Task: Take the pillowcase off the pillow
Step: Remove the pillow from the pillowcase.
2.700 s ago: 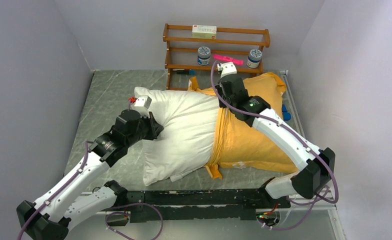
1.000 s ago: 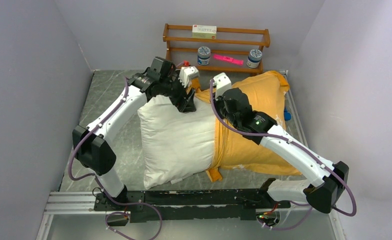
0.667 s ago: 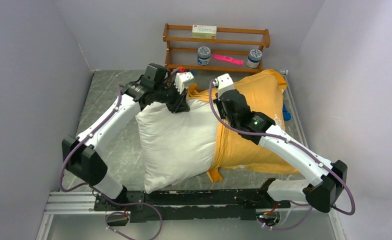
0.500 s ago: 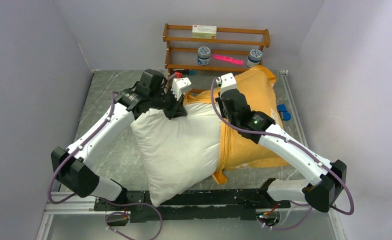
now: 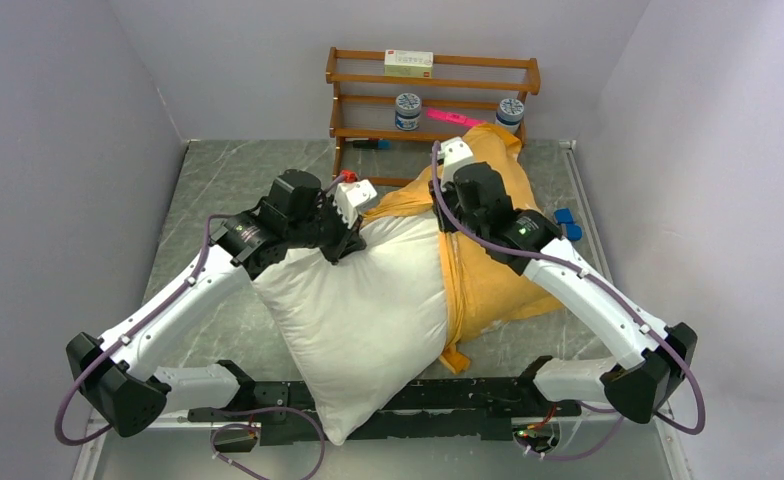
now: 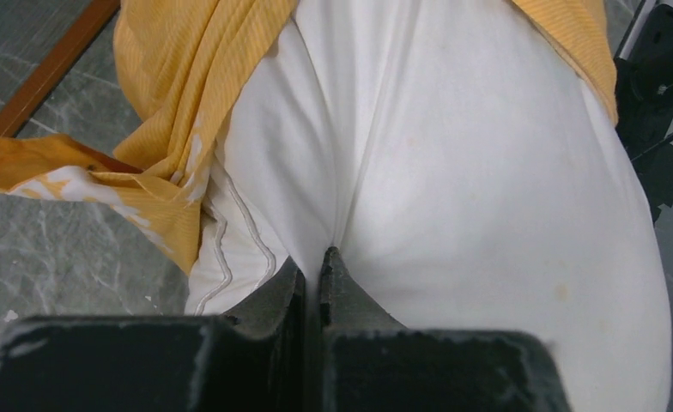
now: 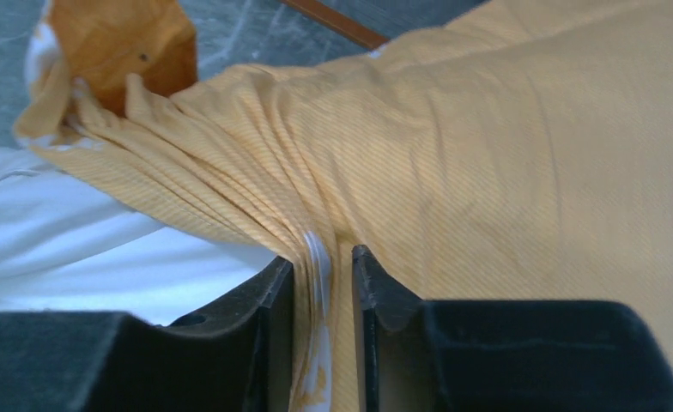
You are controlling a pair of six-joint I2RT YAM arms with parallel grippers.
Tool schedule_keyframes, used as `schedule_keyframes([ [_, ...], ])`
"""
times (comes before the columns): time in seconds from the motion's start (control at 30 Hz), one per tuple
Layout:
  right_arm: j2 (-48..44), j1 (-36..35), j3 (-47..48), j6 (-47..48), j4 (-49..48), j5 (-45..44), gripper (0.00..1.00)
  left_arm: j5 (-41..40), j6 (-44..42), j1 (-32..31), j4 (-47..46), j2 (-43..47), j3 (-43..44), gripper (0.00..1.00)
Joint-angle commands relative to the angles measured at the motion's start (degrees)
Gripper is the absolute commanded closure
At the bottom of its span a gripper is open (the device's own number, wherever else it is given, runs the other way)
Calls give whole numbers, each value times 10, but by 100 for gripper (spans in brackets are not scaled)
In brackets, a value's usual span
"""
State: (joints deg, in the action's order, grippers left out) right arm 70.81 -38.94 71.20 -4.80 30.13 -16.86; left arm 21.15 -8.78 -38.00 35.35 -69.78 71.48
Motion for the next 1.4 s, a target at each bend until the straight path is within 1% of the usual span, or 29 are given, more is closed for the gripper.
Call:
schedule_keyframes([
  [0.0,15,17,83,31,-22,87,62,1,8,-3,11,26,16,95],
  [0.03,26,17,102,33,-15,106,55,5,7,-3,10,26,17,95],
  [0.13,69,16,162,41,17,162,41,12,4,-5,9,26,19,95],
  [0.33,154,15,234,33,37,212,26,25,4,-10,-4,33,10,95],
  [0.53,249,-3,305,40,70,246,18,28,-4,-13,-4,33,10,95],
  [0.73,320,-27,355,56,127,260,17,28,-7,-15,-5,38,7,95],
  [0.83,346,-28,361,71,155,248,20,21,-10,-15,0,42,9,95],
  [0.93,364,-27,362,90,187,201,30,-2,-12,-15,6,46,15,95],
  [1.03,363,-18,351,97,201,129,45,-30,-13,-15,12,48,22,95],
  [1.2,335,18,329,96,201,63,52,-74,-13,-15,21,48,38,95],
  [1.37,310,69,316,91,196,25,74,-123,-15,-15,24,54,49,95],
])
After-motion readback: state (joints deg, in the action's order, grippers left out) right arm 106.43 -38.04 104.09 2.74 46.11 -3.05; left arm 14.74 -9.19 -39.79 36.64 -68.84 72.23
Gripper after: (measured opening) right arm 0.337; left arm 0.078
